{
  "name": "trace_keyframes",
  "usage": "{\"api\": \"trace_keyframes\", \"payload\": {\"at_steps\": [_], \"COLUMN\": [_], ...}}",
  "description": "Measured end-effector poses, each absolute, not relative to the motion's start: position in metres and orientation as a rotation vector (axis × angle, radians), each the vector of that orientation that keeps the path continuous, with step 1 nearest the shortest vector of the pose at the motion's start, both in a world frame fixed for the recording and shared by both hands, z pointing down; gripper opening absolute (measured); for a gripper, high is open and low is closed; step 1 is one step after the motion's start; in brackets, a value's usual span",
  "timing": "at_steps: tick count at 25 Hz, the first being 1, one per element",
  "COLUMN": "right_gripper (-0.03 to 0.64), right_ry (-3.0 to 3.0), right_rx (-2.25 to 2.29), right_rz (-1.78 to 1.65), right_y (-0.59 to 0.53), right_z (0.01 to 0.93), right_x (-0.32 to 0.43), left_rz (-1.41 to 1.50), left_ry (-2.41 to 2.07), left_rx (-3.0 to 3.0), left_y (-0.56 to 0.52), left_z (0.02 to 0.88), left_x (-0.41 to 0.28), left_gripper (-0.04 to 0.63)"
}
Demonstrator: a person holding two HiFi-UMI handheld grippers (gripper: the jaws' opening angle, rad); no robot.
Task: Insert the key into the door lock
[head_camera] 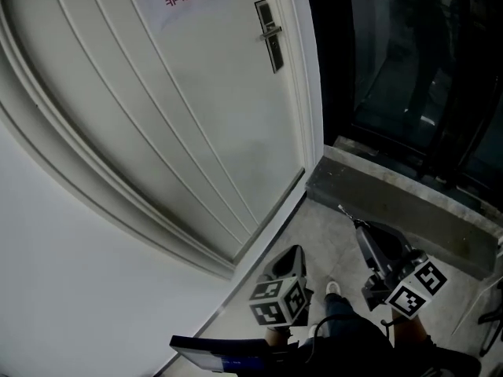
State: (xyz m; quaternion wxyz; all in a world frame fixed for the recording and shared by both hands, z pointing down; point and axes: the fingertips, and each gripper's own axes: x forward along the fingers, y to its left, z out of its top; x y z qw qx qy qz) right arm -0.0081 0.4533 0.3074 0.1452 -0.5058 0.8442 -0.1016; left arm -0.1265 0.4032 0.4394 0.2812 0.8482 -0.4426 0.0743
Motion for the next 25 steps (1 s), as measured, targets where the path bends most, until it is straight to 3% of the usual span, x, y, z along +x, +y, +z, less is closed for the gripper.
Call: {"api": "trace_keyframes", "payload": {"at_steps": [12,25], "right_gripper": [0.012,0.012], "right_ry": [2.443,2.45], "right_rx": [-1.402,-1.384], "right_rz": [-0.299,-0.329], "right_y": [0.318,0.241], "right_z": [0.288,0.302], "right_x": [0.059,0.1], "left_rz": [0.199,0.219], "left_ry": [-1.23,-1.244], "left_rx": [2.275,2.262], "left_y": [0.273,0.201], "left_z": [0.416,0.425], "left_x": [-0.06,-0.019], "left_gripper": [0.0,0.0]}}
